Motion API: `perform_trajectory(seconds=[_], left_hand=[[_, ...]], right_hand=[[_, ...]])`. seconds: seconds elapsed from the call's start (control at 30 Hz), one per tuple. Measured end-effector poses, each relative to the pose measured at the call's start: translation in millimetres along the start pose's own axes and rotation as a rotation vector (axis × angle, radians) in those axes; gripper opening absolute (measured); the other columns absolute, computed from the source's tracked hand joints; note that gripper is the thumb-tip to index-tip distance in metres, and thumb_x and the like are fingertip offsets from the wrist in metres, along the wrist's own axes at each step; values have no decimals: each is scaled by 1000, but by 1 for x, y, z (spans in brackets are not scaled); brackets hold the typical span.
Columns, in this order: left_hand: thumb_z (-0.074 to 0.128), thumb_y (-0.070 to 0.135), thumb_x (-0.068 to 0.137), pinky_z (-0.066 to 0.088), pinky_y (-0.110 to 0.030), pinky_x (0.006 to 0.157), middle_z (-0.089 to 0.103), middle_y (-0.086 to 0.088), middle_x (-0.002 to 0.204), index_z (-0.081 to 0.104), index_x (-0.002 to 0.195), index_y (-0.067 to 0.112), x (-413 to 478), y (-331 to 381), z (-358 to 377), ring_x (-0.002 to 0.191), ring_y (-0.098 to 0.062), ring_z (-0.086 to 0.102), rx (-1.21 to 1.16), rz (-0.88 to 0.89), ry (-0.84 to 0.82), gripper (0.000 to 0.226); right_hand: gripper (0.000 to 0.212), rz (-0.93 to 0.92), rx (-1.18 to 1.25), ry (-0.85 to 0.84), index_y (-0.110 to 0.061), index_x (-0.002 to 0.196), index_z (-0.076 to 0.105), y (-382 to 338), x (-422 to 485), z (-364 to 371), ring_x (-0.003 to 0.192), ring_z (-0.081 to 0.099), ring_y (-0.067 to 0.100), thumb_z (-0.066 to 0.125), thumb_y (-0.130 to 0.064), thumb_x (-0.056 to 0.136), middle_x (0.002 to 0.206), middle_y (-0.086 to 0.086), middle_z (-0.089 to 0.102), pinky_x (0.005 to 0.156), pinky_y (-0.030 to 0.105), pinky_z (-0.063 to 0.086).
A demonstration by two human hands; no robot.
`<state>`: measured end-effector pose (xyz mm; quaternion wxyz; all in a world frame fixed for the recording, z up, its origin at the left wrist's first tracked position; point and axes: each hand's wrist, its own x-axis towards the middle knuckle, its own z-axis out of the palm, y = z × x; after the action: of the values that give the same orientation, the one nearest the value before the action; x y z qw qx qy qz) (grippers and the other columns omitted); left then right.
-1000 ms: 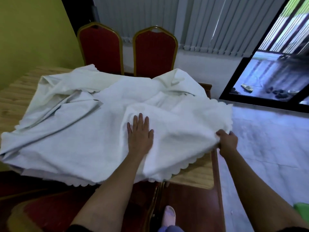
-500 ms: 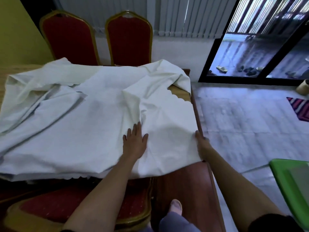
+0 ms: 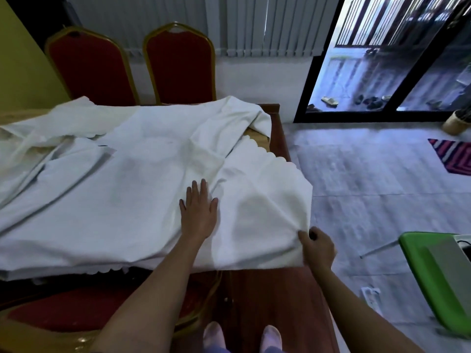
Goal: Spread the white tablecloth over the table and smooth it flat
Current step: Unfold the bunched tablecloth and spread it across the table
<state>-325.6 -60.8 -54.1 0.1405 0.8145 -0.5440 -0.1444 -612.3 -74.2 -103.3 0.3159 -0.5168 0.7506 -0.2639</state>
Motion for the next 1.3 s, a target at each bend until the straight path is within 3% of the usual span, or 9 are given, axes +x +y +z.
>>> perform_trajectory(seconds=[0.17,0.27,0.37,0.47,0.63,0.9,1.07,1.17,1.3], left_hand=[[23,42,100,11,-53,117,9,-5,161,9,151,17,-1,18,15,147,-27,11,78,8,-173,58],[23,42,100,12,-56,115,10,-5,160,10,150,16,-6,23,26,145,-30,14,114,14,-309,58],[22,44,99,12,-57,115,6,-3,161,8,150,18,-17,25,34,146,-31,10,124,-9,-394,59],[22,45,99,12,-56,116,3,-2,161,6,151,19,-27,27,40,147,-30,6,149,-15,-404,60],[21,44,100,13,-56,115,5,-1,161,9,151,20,-28,25,38,147,-27,9,197,6,-409,58],[20,45,100,0,-51,118,-9,-5,161,-1,152,19,-31,46,39,148,-26,-7,156,-34,-222,61],[17,46,100,5,-54,116,9,-6,160,16,149,18,-17,68,41,147,-28,7,195,-21,-309,57],[17,48,99,16,-56,114,25,-8,153,31,142,17,-17,75,46,141,-30,23,224,-10,-400,55],[19,48,99,17,-56,114,10,-7,158,22,145,20,-20,76,53,144,-31,14,221,-26,-420,54]], right_hand=[[22,452,-115,-471,-6,87,62,41,14,-3,74,60,25,61,-26,78,85,12,64,67,38,54],[64,284,-187,-321,-13,132,50,13,31,8,114,57,36,58,-43,75,128,17,59,93,43,49],[63,55,7,-363,-11,147,33,-47,42,21,134,41,35,50,-41,94,147,16,43,108,41,34],[60,99,119,-438,-8,144,39,-82,59,43,133,42,34,50,-42,96,145,14,46,108,39,35],[27,132,9,-185,-9,105,72,-75,71,50,103,64,36,63,-28,89,108,18,70,87,35,49],[30,-48,282,110,-12,72,58,-24,60,-13,67,53,19,55,-35,92,68,2,58,58,32,37],[37,331,39,-194,-6,111,69,64,69,-29,98,64,35,55,-33,90,105,16,70,83,40,52],[44,258,-51,-274,-8,124,63,44,83,-28,112,59,34,52,-33,88,121,16,66,95,39,48],[41,39,-63,-409,-11,131,57,-28,79,-21,121,54,29,49,-25,93,133,10,59,99,32,41]])
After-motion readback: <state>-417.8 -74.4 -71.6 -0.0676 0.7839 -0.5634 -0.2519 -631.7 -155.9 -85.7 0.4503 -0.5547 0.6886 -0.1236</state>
